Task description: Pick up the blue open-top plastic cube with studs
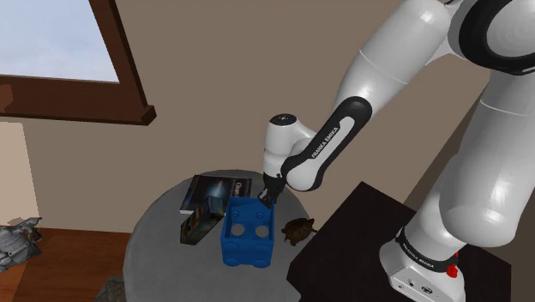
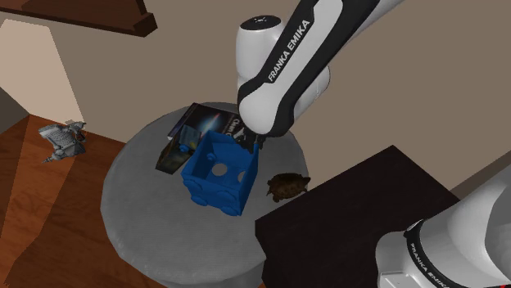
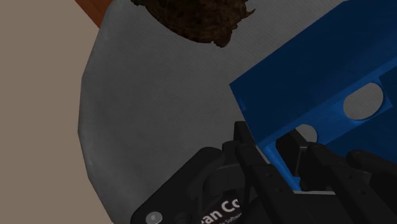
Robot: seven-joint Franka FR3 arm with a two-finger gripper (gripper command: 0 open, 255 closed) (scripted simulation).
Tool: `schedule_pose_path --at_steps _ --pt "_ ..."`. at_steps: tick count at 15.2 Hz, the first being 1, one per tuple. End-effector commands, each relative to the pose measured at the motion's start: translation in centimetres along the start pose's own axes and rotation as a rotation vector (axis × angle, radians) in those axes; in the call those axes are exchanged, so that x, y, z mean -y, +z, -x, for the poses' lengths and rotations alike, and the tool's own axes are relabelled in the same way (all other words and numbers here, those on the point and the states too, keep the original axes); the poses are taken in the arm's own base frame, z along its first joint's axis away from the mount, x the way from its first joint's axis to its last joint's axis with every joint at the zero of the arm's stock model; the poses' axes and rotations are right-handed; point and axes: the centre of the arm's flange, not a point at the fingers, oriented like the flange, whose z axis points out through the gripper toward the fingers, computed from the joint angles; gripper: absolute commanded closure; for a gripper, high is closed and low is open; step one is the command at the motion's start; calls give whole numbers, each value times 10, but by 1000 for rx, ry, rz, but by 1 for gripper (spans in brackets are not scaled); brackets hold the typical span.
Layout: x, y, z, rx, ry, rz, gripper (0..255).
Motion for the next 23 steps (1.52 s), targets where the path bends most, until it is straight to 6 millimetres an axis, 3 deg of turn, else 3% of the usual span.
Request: schedule_pose_path --at_steps 1,6,21,23 --pt "0 0 0 1 0 0 255" --pt "0 1 0 1 0 0 255" --pt "1 -78 -2 1 0 0 255" --pt "1 -79 -2 1 0 0 255"
